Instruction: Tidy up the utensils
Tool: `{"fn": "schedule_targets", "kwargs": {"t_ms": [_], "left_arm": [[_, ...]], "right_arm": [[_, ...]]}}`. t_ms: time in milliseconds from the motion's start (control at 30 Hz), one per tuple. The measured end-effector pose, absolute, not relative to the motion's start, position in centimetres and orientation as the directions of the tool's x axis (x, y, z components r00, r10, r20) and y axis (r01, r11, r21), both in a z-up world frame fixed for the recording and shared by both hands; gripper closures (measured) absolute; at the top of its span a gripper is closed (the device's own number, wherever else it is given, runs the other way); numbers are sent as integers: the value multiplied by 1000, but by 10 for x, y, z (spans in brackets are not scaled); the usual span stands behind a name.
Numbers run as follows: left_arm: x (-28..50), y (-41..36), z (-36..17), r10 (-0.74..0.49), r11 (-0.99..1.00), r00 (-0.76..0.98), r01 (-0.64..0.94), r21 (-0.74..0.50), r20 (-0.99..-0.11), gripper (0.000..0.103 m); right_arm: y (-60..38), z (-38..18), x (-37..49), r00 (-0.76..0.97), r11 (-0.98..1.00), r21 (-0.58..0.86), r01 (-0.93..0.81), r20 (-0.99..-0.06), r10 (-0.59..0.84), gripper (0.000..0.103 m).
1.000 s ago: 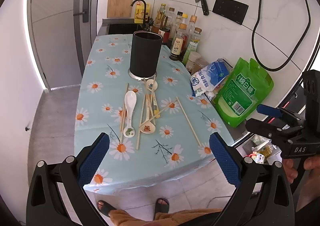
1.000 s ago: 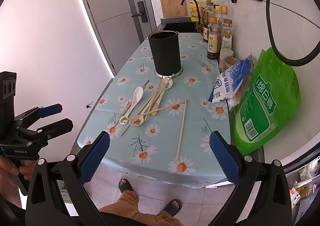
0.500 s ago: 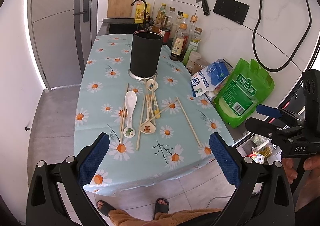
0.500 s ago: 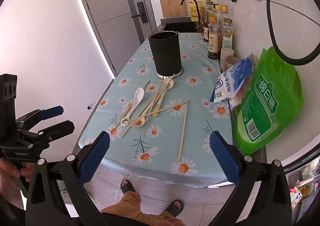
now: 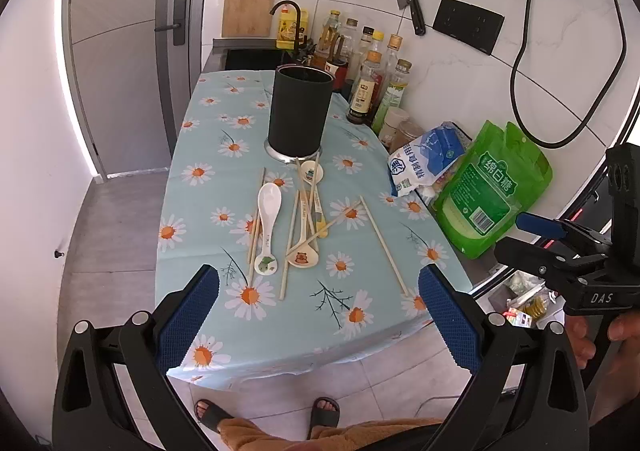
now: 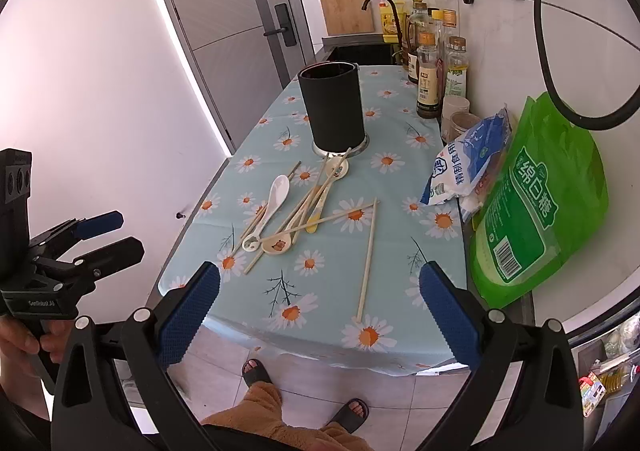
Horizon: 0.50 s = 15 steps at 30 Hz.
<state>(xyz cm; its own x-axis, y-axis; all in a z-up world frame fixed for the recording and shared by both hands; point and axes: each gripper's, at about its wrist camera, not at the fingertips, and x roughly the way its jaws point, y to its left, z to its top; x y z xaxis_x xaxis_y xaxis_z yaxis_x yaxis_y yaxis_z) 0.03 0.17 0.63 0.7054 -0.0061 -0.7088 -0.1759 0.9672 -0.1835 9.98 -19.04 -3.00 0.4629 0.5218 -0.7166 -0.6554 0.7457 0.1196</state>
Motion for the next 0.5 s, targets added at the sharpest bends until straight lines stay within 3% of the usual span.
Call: {"fn": "schedule_targets", "kwargs": {"t_ms": [500], "left_arm": [[0,-4,6,0,968,702,-178,-175,-712,6]], "right_arm": [[-196,-33,102,456,746,135,-652,-716,528,4]]}}
